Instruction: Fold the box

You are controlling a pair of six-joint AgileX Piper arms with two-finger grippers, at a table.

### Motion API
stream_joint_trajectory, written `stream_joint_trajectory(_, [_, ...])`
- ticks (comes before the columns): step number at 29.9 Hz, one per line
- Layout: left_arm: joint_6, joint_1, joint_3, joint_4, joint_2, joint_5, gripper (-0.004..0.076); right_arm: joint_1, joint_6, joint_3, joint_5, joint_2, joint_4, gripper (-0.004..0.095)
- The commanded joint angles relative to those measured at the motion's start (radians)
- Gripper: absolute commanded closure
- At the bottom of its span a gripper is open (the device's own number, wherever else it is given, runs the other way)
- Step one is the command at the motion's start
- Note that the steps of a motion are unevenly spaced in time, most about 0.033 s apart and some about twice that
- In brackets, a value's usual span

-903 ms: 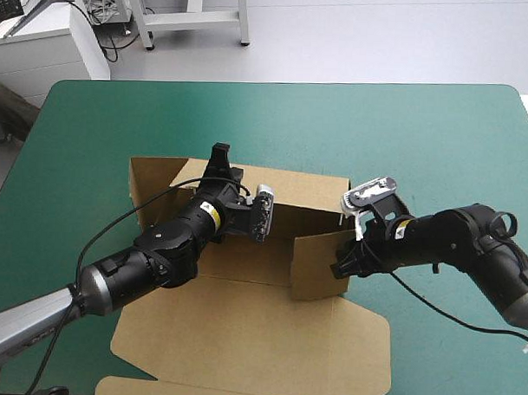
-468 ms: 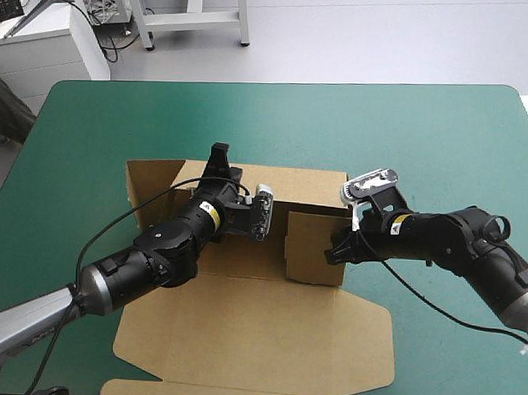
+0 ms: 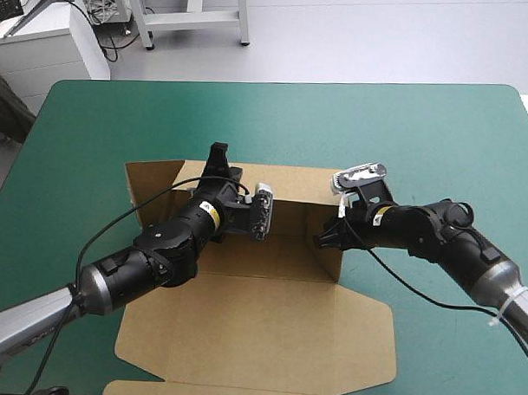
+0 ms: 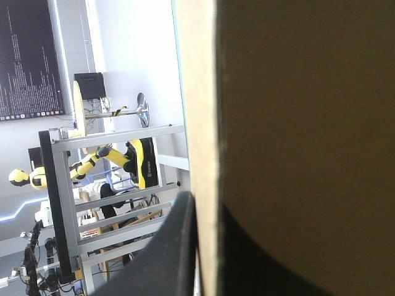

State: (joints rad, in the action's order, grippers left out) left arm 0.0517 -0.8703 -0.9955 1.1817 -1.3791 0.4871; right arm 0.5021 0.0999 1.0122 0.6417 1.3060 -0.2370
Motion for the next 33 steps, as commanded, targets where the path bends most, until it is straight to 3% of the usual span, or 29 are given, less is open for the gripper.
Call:
stream_joint_trajectory(1, [-0.016, 0.0, -0.023, 0.023, 0.025, -0.007, 0.0734, 0.034, -0.001, 0.027, -0.074, -0.003, -0.007, 0.0572])
stream_joint_trajectory(5, [-0.016, 0.0, -0.023, 0.023, 0.014, 0.011, 0.0734, 0.087, -0.027, 0.027, -0.087, 0.007, 0.041, 0.0735])
stream_joint_trajectory(10, [-0.018, 0.0, -0.023, 0.021, 0.014, 0.011, 0.0734, 0.114, -0.185, 0.027, -0.091, 0.007, 0.154, 0.0929])
stream_joint_trajectory(14, [-0.018, -0.006, -0.023, 0.021, 0.014, 0.008, 0.0734, 0.114, -0.313, 0.027, -0.091, 0.007, 0.237, 0.0922])
stream_joint_trajectory(25, [-0.018, -0.12, -0.025, 0.005, 0.038, 0.124, 0.0721, 0.112, -0.383, 0.027, -0.212, 0.037, 0.308, 0.0922])
stream_joint_trajectory(28, [-0.018, -0.151, -0.025, -0.029, 0.056, 0.142, 0.0654, 0.11, -0.433, 0.028, -0.219, 0.058, 0.35, 0.0922])
stream_joint_trajectory(33, [-0.018, -0.156, -0.025, -0.045, 0.086, 0.132, 0.046, 0.11, -0.49, 0.037, -0.223, 0.094, 0.407, 0.0923])
